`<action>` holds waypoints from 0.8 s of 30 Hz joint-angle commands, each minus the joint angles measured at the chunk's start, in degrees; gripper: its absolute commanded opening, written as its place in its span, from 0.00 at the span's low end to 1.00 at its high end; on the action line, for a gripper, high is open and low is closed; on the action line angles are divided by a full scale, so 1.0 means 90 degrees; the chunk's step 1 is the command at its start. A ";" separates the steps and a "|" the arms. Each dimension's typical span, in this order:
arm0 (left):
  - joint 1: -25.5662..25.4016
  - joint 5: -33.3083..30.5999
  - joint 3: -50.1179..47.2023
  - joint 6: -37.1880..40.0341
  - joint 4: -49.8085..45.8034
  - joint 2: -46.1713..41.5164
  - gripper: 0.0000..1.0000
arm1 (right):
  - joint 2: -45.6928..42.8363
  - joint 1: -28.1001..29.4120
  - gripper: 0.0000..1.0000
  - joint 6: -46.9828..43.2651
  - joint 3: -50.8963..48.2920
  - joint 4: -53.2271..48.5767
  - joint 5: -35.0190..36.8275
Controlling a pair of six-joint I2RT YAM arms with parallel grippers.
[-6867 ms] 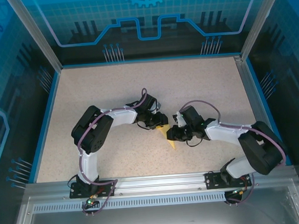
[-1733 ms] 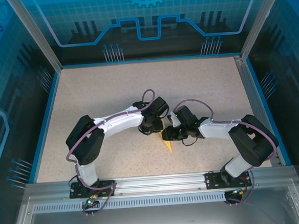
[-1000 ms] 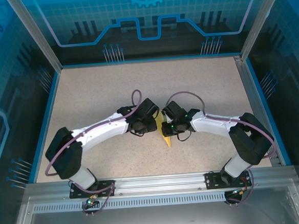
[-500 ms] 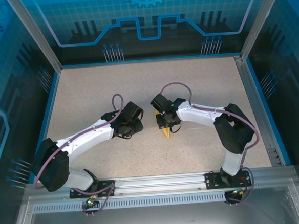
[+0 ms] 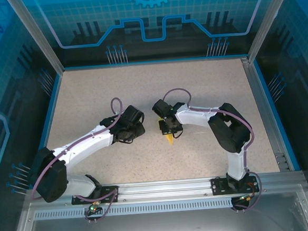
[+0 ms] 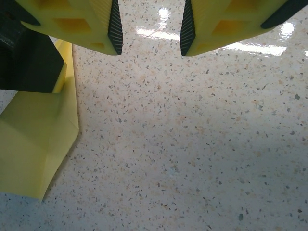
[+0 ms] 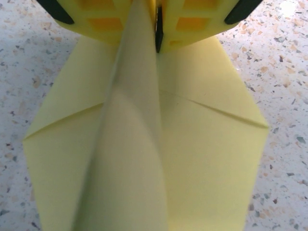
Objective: Fold a paper plane with a square sheet of paper (pick it up from the middle)
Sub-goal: Move a paper plane to the center of the table.
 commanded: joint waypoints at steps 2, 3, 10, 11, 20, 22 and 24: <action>0.0055 -0.0175 -0.0101 -0.0154 -0.0015 -0.0168 0.41 | 0.0173 0.0005 0.20 0.0113 -0.0022 0.0035 -0.0095; 0.0073 -0.0174 -0.0091 -0.0130 -0.0025 -0.0163 0.41 | 0.0179 0.0008 0.21 0.0113 -0.0021 0.0040 -0.0117; 0.0076 -0.0141 -0.0094 -0.0140 -0.0001 -0.0165 0.41 | 0.0370 0.0031 0.29 0.0074 0.0091 0.0006 -0.0217; 0.0087 -0.0107 -0.0093 -0.0135 0.0013 -0.0163 0.41 | 0.0385 0.0040 0.30 0.0083 0.0092 0.0006 -0.0193; 0.0152 -0.0104 -0.0338 -0.0120 0.0053 -0.0441 0.42 | 0.0762 0.0052 0.33 0.0181 0.0284 -0.0215 -0.0057; 0.0191 -0.0070 -0.0359 -0.0097 0.0063 -0.0460 0.42 | 0.0815 0.0058 0.33 0.0215 0.0351 -0.0295 -0.0035; 0.0216 -0.0057 -0.0356 -0.0076 0.0068 -0.0468 0.42 | 0.0813 0.0068 0.32 0.0211 0.0427 -0.0340 -0.0045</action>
